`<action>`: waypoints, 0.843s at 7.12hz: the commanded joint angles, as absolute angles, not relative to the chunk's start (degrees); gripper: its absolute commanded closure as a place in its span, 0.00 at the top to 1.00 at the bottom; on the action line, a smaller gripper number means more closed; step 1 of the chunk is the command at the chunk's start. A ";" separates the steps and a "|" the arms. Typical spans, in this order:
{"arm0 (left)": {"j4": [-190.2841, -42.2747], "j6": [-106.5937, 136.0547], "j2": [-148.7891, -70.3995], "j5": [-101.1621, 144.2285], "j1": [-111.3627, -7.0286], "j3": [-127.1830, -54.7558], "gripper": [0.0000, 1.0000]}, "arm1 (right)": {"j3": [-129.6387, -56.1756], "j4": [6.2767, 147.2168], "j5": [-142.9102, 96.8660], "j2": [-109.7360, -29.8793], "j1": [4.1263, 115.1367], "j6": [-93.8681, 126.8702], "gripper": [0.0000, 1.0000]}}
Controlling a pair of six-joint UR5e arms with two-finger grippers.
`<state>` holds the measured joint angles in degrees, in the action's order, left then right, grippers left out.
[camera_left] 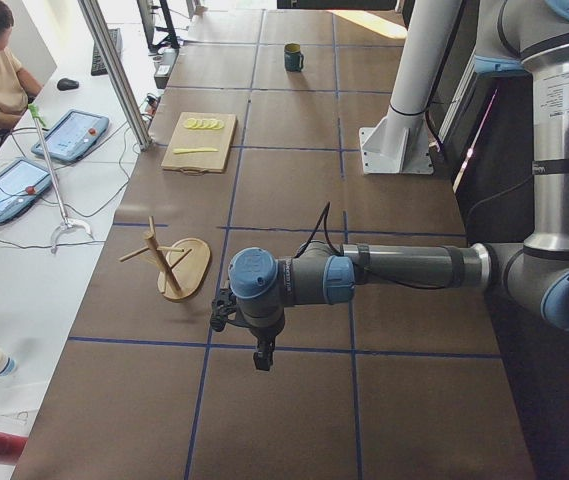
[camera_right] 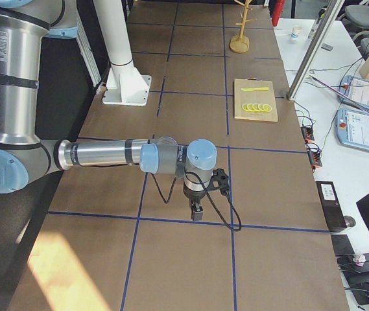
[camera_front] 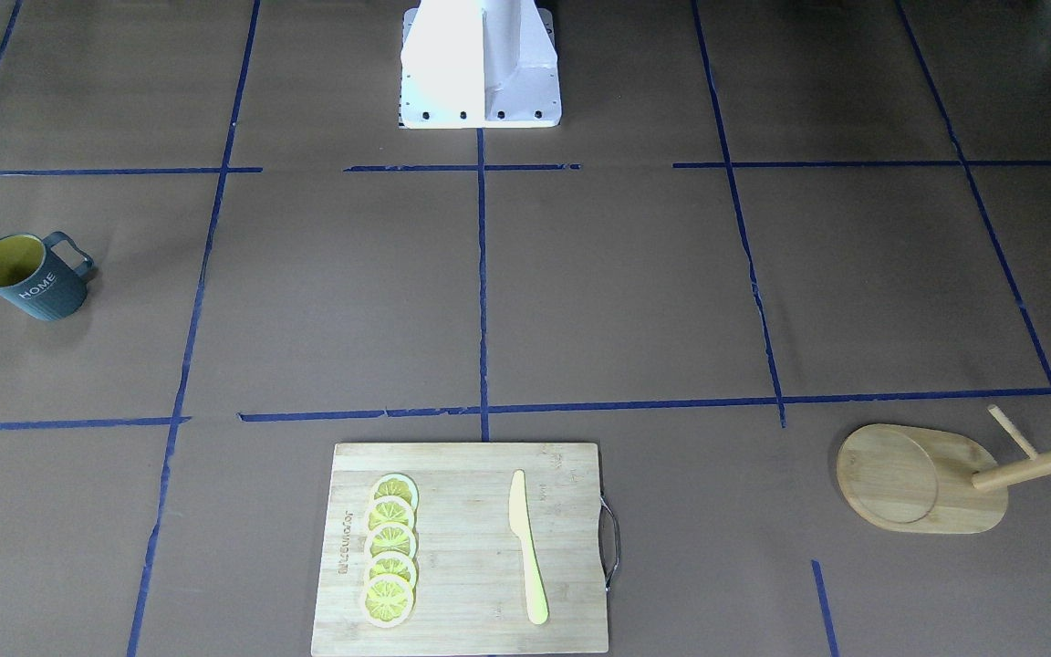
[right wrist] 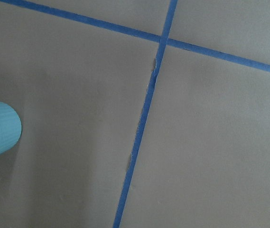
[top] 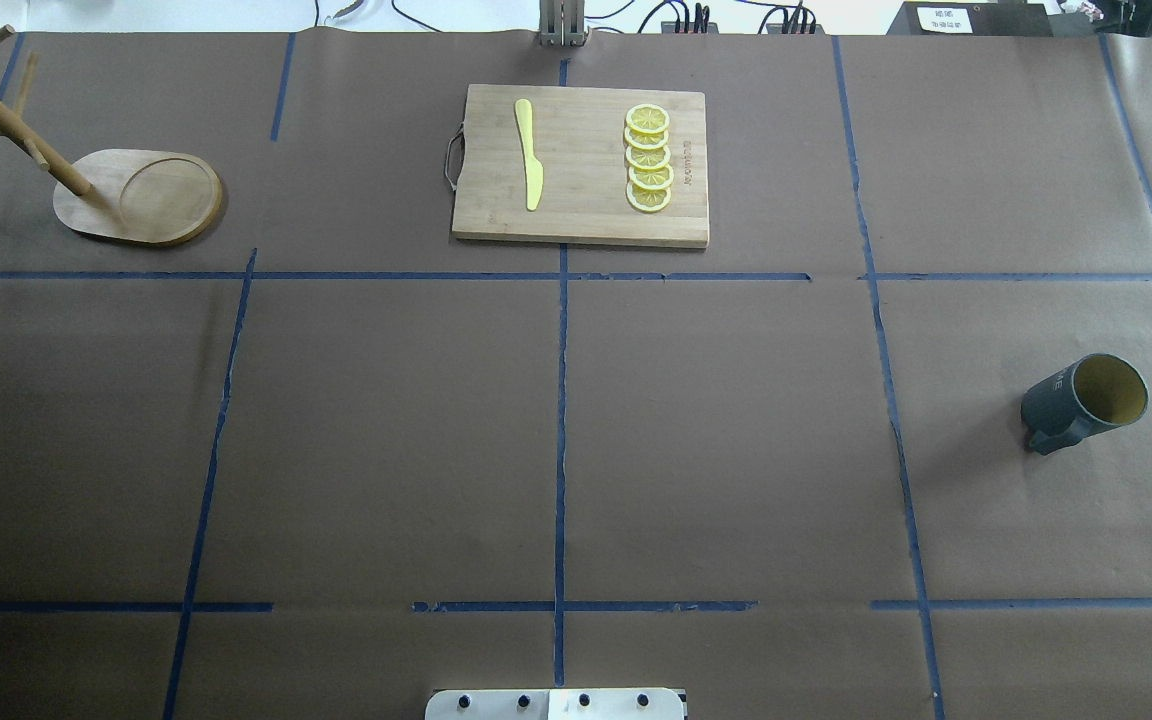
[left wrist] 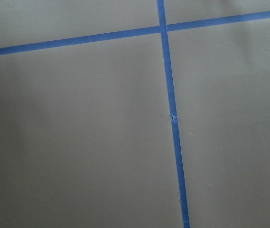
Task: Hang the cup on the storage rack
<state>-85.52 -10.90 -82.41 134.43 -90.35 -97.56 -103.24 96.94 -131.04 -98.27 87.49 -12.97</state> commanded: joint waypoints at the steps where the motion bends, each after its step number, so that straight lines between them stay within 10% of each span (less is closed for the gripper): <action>1: -85.52 -10.90 -82.44 134.47 -90.26 -97.56 1.00 | -103.36 96.94 -131.04 -98.26 87.45 -12.83 1.00; 6: -85.25 -10.81 -82.44 134.56 -89.30 -97.47 1.00 | -103.18 80.41 -136.32 -94.66 74.75 15.44 1.00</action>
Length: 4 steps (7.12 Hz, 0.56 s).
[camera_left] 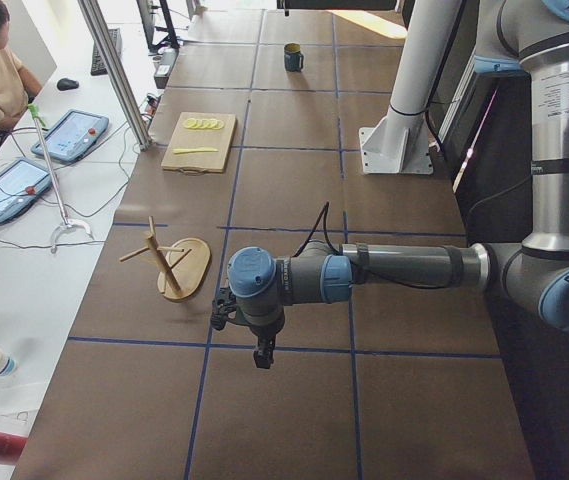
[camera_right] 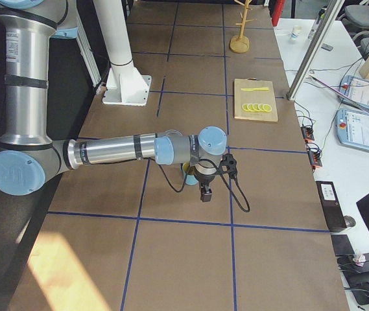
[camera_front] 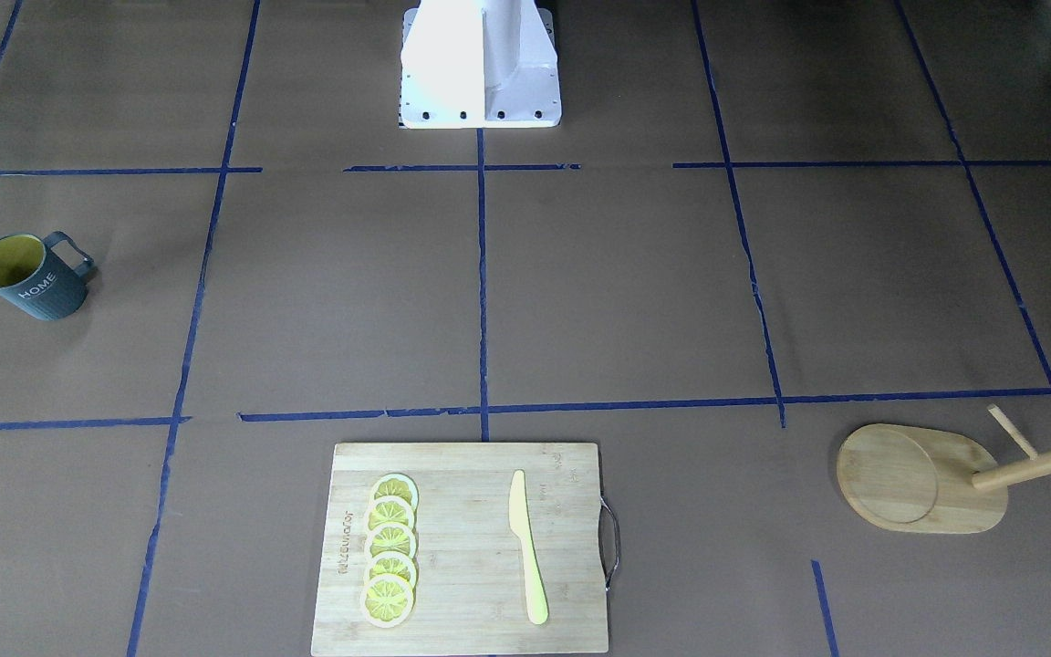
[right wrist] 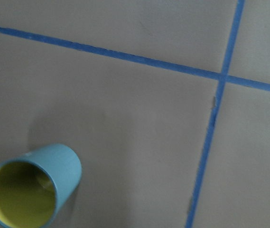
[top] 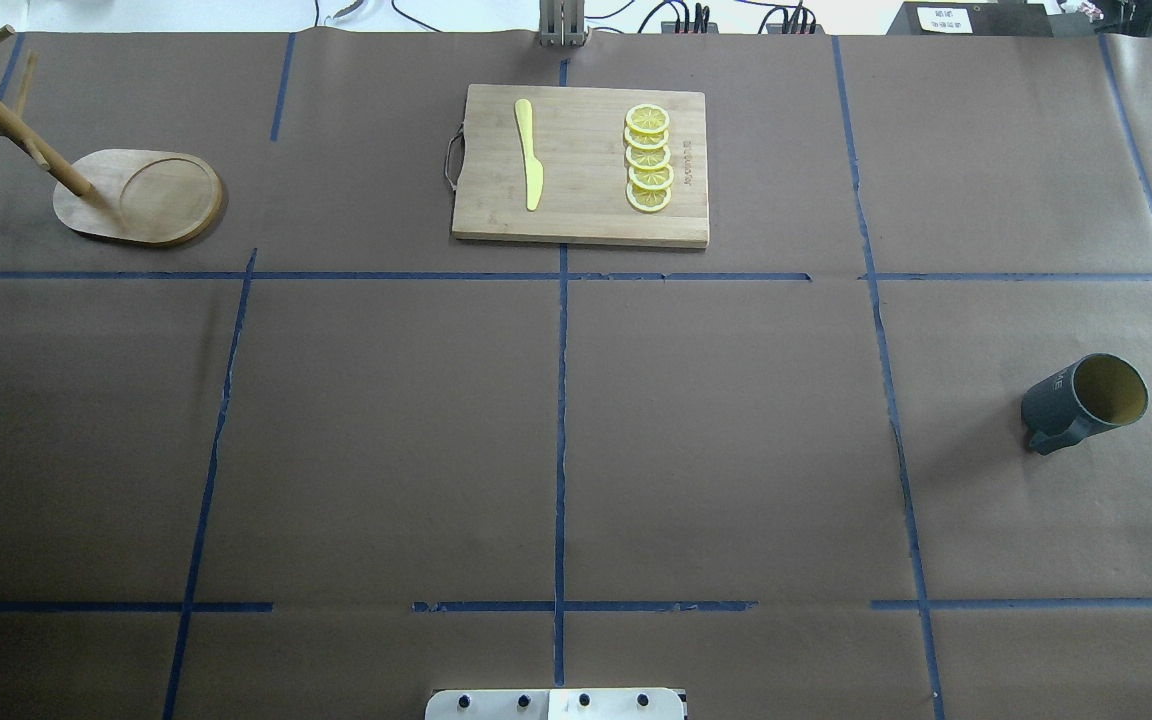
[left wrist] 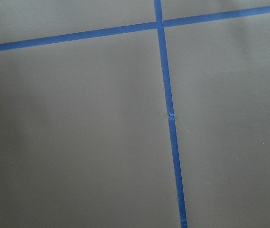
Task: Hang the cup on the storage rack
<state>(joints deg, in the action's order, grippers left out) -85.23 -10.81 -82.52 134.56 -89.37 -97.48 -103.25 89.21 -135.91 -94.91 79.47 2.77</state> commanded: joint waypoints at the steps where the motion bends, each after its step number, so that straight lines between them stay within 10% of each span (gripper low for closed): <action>1: -85.34 -10.81 -82.53 134.56 -89.21 -97.38 1.00 | -103.10 73.20 -135.88 -95.35 71.49 23.56 1.00; 4: -85.43 -10.81 -82.53 134.56 -89.21 -97.29 1.00 | -103.10 65.77 -128.43 -98.86 63.12 31.45 1.00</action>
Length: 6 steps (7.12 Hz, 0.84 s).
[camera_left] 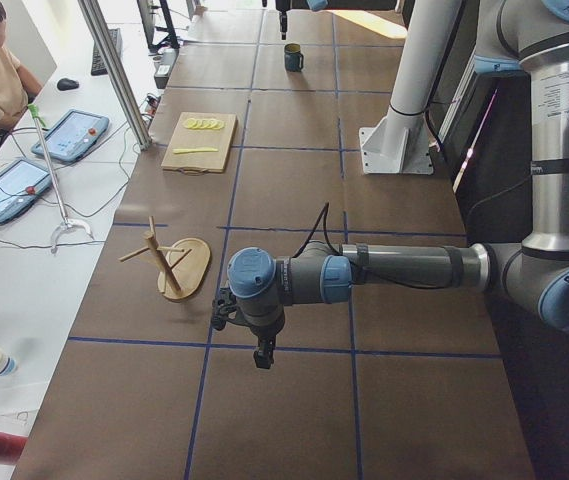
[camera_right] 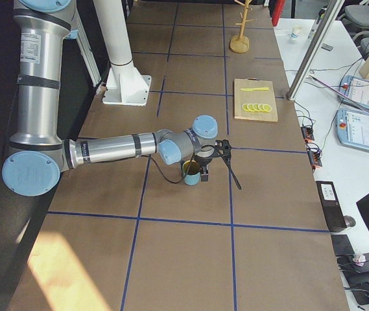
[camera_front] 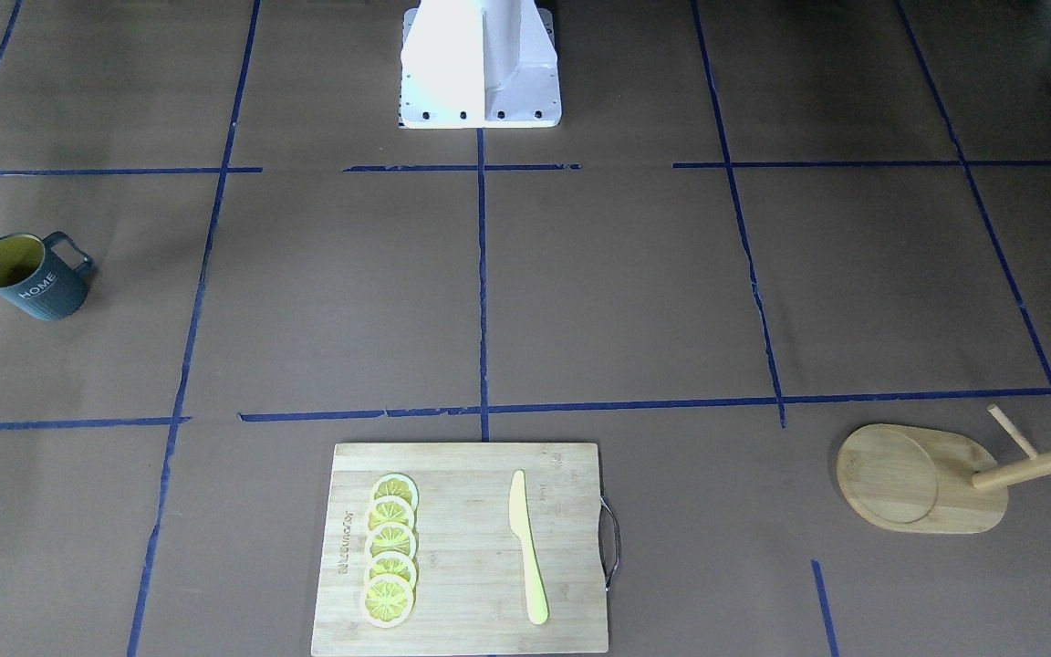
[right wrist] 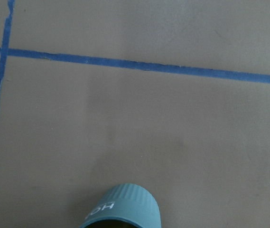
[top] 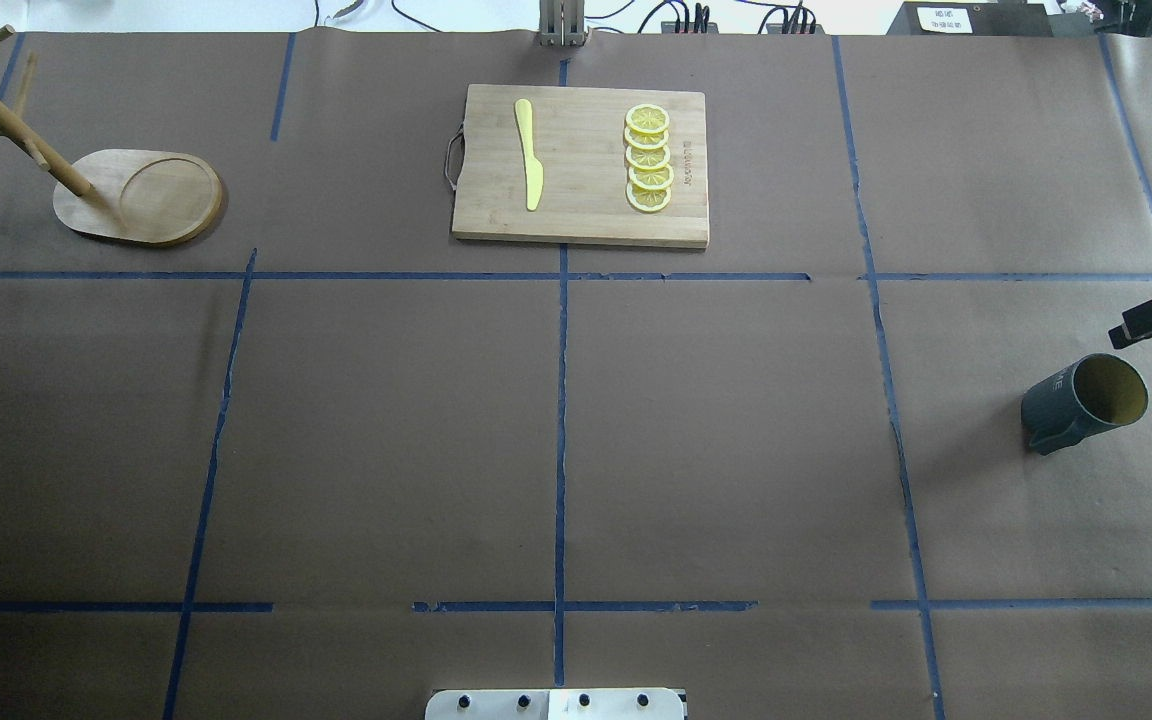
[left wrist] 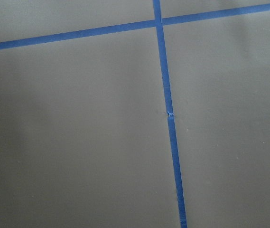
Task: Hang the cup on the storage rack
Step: 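Reach the right gripper down and grasp the teal mug's rim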
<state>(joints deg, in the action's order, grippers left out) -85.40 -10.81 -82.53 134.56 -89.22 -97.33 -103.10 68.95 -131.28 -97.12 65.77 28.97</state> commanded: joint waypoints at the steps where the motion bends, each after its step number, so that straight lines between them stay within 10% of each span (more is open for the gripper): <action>1: -85.43 -10.81 -82.53 134.56 -89.12 -97.29 1.00 | -103.10 63.74 -128.41 -100.88 62.58 31.38 1.00; 6: -85.43 -10.81 -82.44 134.56 -89.12 -96.94 1.00 | -100.55 63.02 -126.74 -101.25 57.57 31.46 0.99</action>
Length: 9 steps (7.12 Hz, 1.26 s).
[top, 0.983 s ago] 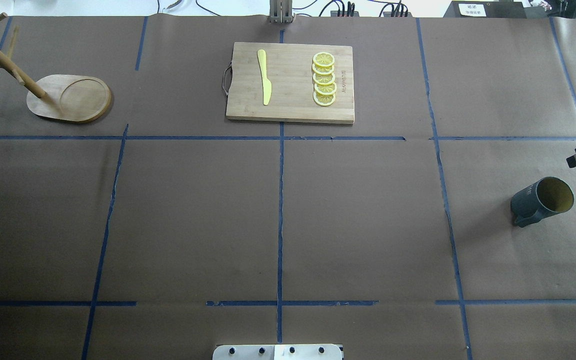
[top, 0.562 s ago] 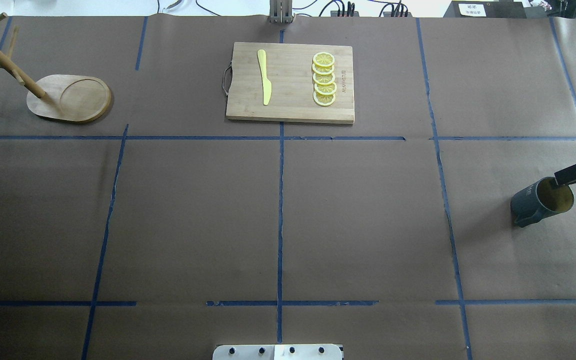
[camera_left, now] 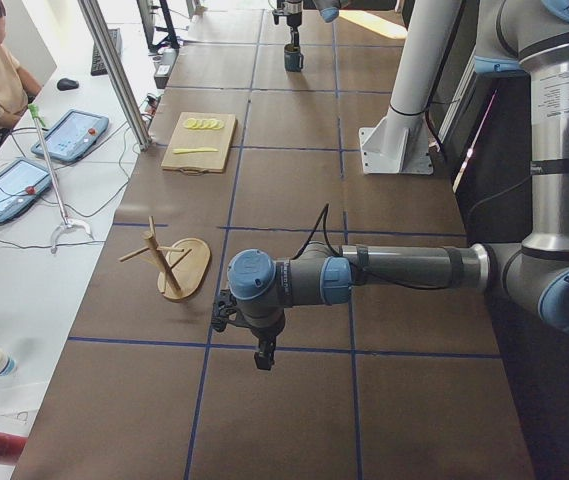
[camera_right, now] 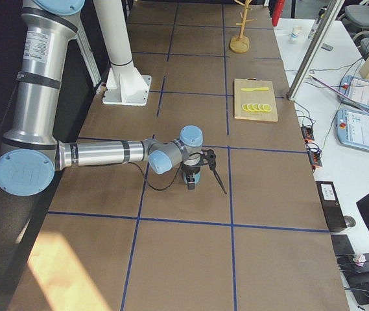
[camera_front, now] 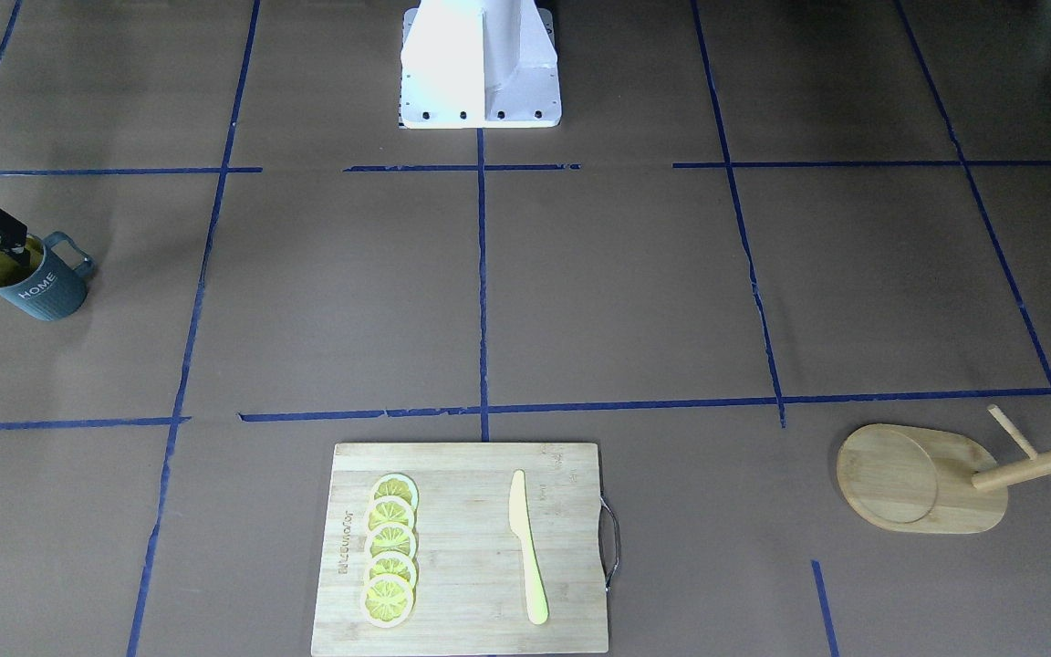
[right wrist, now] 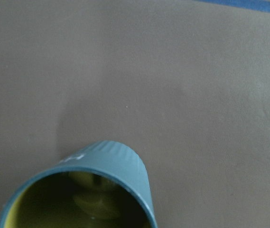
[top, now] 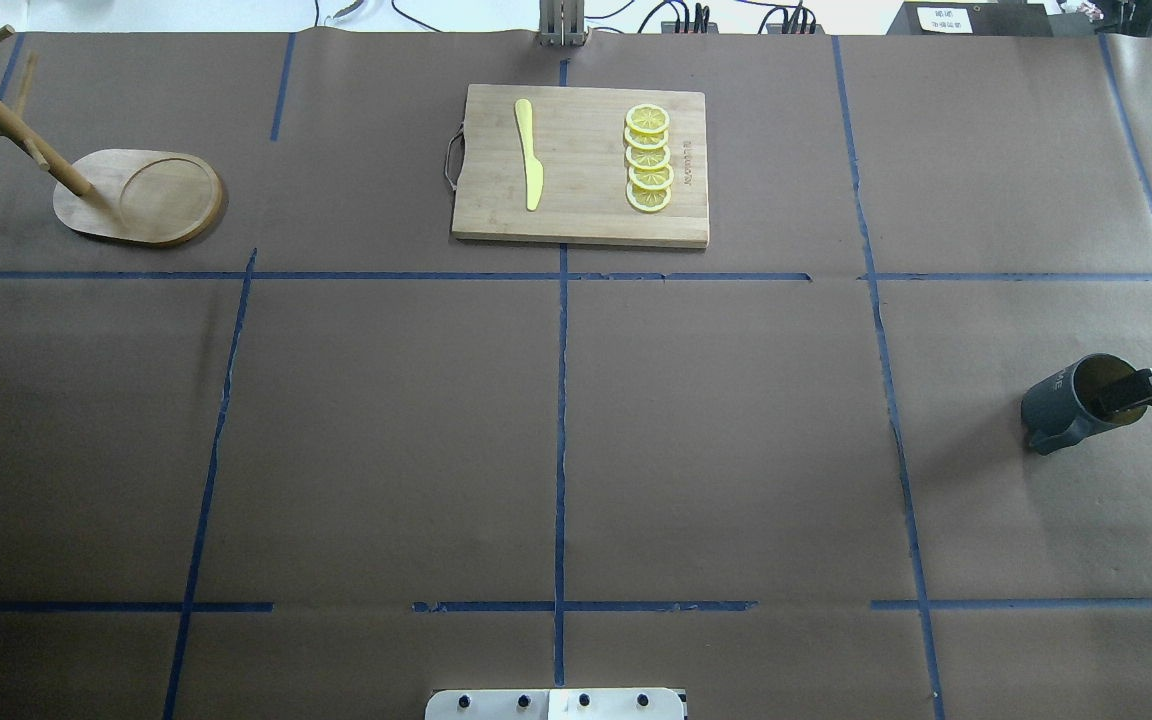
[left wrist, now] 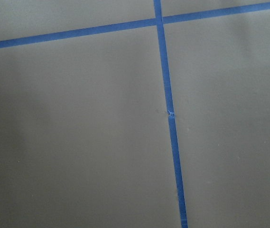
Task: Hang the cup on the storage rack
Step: 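Reach the right gripper down and grasp the teal mug's rim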
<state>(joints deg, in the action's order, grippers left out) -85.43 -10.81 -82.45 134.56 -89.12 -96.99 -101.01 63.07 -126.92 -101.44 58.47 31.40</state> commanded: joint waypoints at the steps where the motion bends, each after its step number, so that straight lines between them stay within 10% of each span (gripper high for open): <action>1: -85.43 -10.81 -82.44 134.56 -89.12 -96.86 1.00 | -100.55 63.02 -126.83 -101.25 57.39 31.55 0.68; 2: -85.43 -10.81 -82.44 134.56 -89.12 -96.86 1.00 | -100.63 62.93 -126.74 -101.16 57.48 31.29 0.04; 9: -85.43 -10.90 -82.35 134.56 -89.12 -96.85 1.00 | -103.44 63.19 -127.88 -98.54 57.57 30.85 0.00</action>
<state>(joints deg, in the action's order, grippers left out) -85.43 -10.90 -82.38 134.56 -89.12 -96.78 -102.33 62.79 -127.46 -100.10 57.50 30.89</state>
